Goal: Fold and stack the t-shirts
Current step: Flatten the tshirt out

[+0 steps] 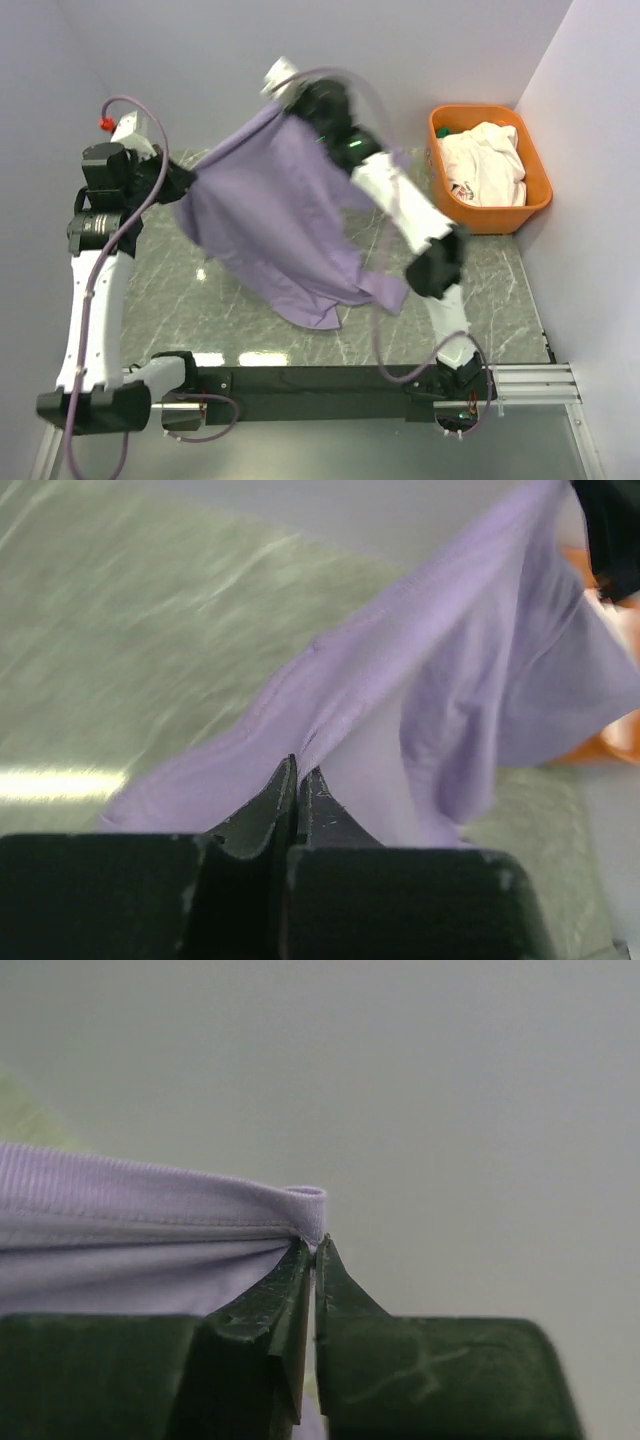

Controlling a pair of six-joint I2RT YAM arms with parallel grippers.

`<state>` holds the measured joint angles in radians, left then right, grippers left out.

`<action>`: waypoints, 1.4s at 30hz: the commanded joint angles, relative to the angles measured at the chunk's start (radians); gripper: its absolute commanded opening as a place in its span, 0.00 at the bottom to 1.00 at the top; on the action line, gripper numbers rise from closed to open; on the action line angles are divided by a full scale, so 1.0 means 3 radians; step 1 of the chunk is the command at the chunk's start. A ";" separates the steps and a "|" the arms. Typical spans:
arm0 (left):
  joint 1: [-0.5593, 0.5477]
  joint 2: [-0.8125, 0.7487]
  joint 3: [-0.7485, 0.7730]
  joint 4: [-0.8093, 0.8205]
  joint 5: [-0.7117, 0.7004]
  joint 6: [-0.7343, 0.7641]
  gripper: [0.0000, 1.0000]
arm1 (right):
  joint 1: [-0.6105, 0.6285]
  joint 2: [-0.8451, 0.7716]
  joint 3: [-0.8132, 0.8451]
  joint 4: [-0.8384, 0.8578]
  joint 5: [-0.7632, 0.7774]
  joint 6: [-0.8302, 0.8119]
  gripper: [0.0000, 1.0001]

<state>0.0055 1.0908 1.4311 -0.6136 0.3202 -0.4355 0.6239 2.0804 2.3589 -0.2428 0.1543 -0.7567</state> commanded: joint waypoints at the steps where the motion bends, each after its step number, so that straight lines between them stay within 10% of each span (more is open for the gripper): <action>1: 0.0461 0.0163 -0.0341 -0.0526 -0.0383 -0.0082 0.01 | 0.0393 0.0417 0.0231 0.0441 0.0363 -0.0468 0.17; 2: 0.0589 0.0204 -0.0449 -0.0522 -0.0347 -0.0093 0.15 | 0.0466 0.0641 0.0267 0.0482 0.0502 -0.0545 0.40; 5: 0.1080 0.0433 -0.0730 -0.0501 -0.0209 -0.0088 0.49 | 0.0508 0.0629 0.0446 -0.0184 0.0626 -0.0399 0.66; 10: 0.1418 0.0761 -0.0772 -0.0251 -0.0010 0.0326 0.73 | 0.0222 -0.0398 -0.0900 -0.1147 -0.0124 0.0353 0.89; 21: 0.0325 0.1501 -0.0184 -0.0312 0.0432 0.2284 0.77 | -0.0586 -0.1131 -0.2335 -0.3091 -0.2012 0.0820 0.79; 42: 0.0007 0.2612 0.0476 -0.0460 0.0487 0.2372 0.66 | 0.0058 -0.1735 -0.4493 -0.2111 -0.0653 0.0799 0.57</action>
<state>0.0086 1.8679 1.5330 -0.7460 0.4339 0.2718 0.6334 1.5856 1.0332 -1.0138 -0.1383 -0.5377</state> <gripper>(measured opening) 0.663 0.575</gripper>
